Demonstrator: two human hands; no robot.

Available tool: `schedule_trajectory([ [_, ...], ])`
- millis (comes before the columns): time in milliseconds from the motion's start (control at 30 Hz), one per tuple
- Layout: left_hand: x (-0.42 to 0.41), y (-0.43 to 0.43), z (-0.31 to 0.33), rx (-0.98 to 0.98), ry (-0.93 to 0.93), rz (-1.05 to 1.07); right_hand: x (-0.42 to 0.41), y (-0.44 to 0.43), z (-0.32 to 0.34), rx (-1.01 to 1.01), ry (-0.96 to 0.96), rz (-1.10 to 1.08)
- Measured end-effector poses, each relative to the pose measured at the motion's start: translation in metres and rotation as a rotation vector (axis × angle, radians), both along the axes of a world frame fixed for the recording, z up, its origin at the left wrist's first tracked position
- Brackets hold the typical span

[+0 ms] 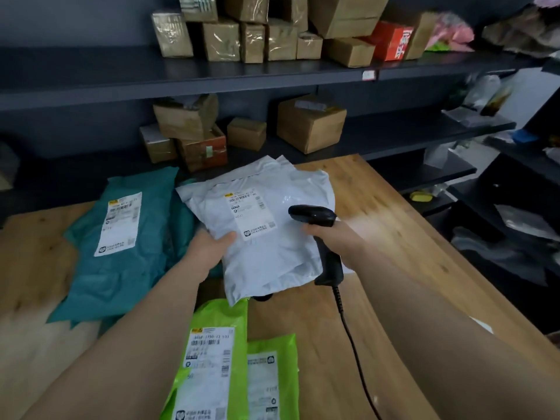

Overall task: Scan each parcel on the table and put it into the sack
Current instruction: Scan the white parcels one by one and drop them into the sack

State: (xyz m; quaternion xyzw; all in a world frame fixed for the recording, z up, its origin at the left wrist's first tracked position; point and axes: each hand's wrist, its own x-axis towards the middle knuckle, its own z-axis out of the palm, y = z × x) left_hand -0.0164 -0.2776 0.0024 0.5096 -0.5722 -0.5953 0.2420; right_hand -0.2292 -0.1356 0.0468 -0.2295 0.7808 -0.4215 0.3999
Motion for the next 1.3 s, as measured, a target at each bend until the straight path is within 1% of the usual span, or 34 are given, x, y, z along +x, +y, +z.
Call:
schedule_trajectory([
  [67, -0.007, 0.004, 0.006, 0.051, 0.054, 0.069, -0.003, 0.0, -0.004, -0.035, -0.073, -0.007],
  [133, -0.009, 0.015, 0.015, 0.104, 0.133, 0.075, -0.005, 0.005, -0.004, -0.075, -0.132, -0.015],
  [233, 0.002, 0.045, 0.033, 0.139, 0.224, 0.076, -0.008, 0.024, 0.005, -0.104, -0.144, 0.0],
  [300, 0.016, 0.071, 0.042, 0.147, 0.212, 0.075, -0.011, 0.044, 0.011, -0.107, -0.113, 0.041],
  [367, 0.032, 0.098, 0.042, 0.183, 0.225, 0.081, -0.012, 0.068, 0.015, -0.097, -0.053, 0.123],
  [433, 0.047, 0.123, 0.039, 0.272, 0.293, 0.104, -0.012, 0.093, 0.016, -0.081, -0.014, 0.237],
  [500, 0.056, 0.146, 0.034, 0.353, 0.314, 0.201, -0.01, 0.116, 0.015, -0.028, 0.025, 0.361],
  [533, 0.059, 0.156, 0.03, 0.359, 0.299, 0.272, -0.007, 0.127, 0.015, 0.0, 0.037, 0.409],
  [600, 0.063, 0.174, 0.021, 0.306, 0.25, 0.362, -0.003, 0.142, 0.016, 0.044, 0.072, 0.468],
  [700, 0.072, 0.198, 0.009, 0.231, 0.18, 0.343, 0.004, 0.154, 0.02, 0.053, 0.161, 0.473],
  [767, 0.079, 0.211, 0.004, 0.14, 0.1, 0.318, 0.011, 0.161, 0.028, 0.017, 0.135, 0.45],
  [833, 0.084, 0.223, -0.001, 0.05, 0.062, 0.342, 0.02, 0.17, 0.038, -0.032, 0.07, 0.457],
  [933, 0.083, 0.239, -0.008, 0.018, 0.13, 0.387, 0.035, 0.183, 0.048, -0.093, 0.013, 0.459],
  [1033, 0.081, 0.248, -0.013, -0.032, 0.157, 0.436, 0.046, 0.194, 0.055, -0.097, 0.069, 0.462],
  [1300, 0.078, 0.255, -0.019, -0.063, 0.134, 0.482, 0.051, 0.212, 0.071, -0.072, 0.07, 0.466],
])
